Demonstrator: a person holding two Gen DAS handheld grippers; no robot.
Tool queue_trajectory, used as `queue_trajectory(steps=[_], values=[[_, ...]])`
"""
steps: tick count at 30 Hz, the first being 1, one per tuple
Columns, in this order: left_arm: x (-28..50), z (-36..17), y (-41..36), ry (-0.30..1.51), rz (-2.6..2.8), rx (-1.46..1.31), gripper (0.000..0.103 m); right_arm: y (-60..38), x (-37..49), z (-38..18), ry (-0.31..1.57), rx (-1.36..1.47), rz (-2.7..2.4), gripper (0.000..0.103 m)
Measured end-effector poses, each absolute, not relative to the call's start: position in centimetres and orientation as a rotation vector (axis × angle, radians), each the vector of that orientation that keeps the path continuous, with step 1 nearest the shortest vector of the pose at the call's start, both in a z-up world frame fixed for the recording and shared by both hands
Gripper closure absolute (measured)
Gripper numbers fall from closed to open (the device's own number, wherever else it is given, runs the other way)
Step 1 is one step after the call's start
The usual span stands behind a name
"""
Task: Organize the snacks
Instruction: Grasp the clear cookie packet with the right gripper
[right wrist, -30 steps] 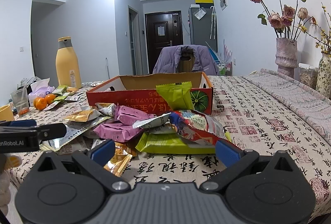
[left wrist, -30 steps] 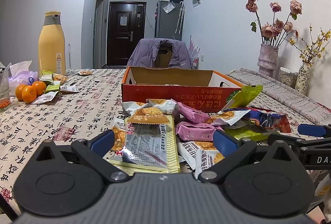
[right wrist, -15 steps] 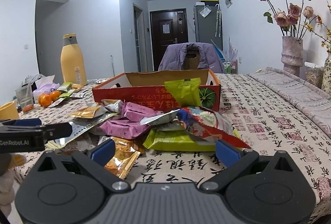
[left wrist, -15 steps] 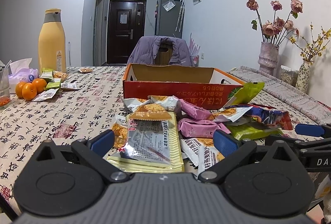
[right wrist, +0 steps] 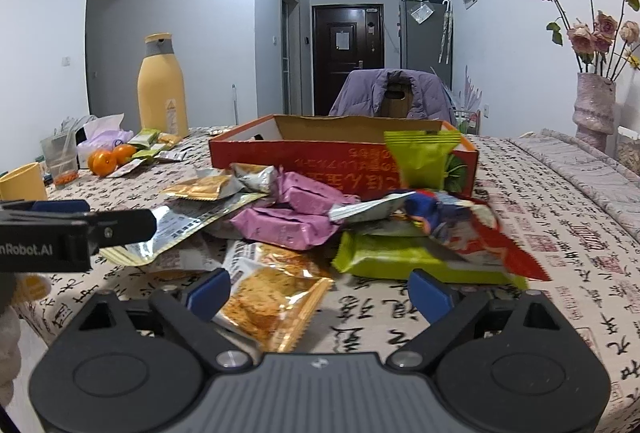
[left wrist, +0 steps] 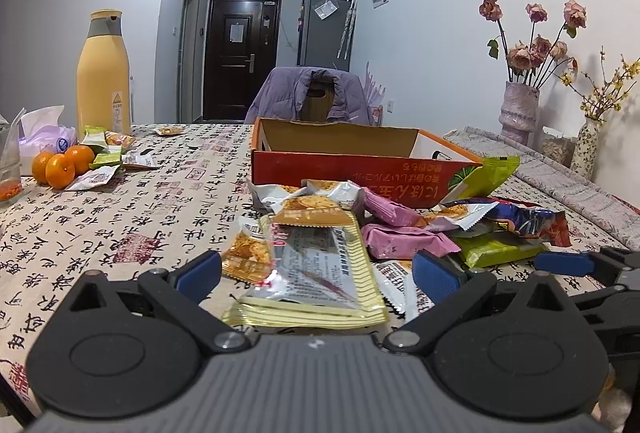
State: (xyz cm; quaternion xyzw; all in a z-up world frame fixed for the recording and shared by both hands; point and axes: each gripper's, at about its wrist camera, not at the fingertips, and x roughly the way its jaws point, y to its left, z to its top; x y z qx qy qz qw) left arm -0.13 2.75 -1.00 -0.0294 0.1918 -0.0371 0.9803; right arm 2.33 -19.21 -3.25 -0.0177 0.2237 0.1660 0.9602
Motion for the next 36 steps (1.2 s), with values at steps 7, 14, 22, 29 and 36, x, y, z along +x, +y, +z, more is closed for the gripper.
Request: queue_trajectory(steps=[7, 14, 22, 29, 36], values=[[-0.1, -1.0, 4.1, 0.390, -0.093, -0.053, 0.000, -17.2, 2.8, -3.5, 0.462, -0.039, 0.347, 0.012], [-0.1, -1.4, 5.3, 0.400, -0.106, -0.063, 0.000, -15.3, 3.4, -4.2, 0.489, -0.063, 0.340, 0.013], [-0.3, -1.6, 6.1, 0.400, -0.114, -0.088, 0.000, -14.4, 4.0, -4.9, 0.525, -0.085, 0.332, 0.025], [-0.4, -1.7, 6.1, 0.404, -0.110, -0.098, 0.000, -14.3, 3.5, -5.0, 0.525, -0.091, 0.363, 0.045], [-0.5, -1.5, 6.0, 0.403, -0.102, -0.100, 0.000, -15.7, 2.7, -4.0, 0.481, -0.034, 0.385, 0.065]])
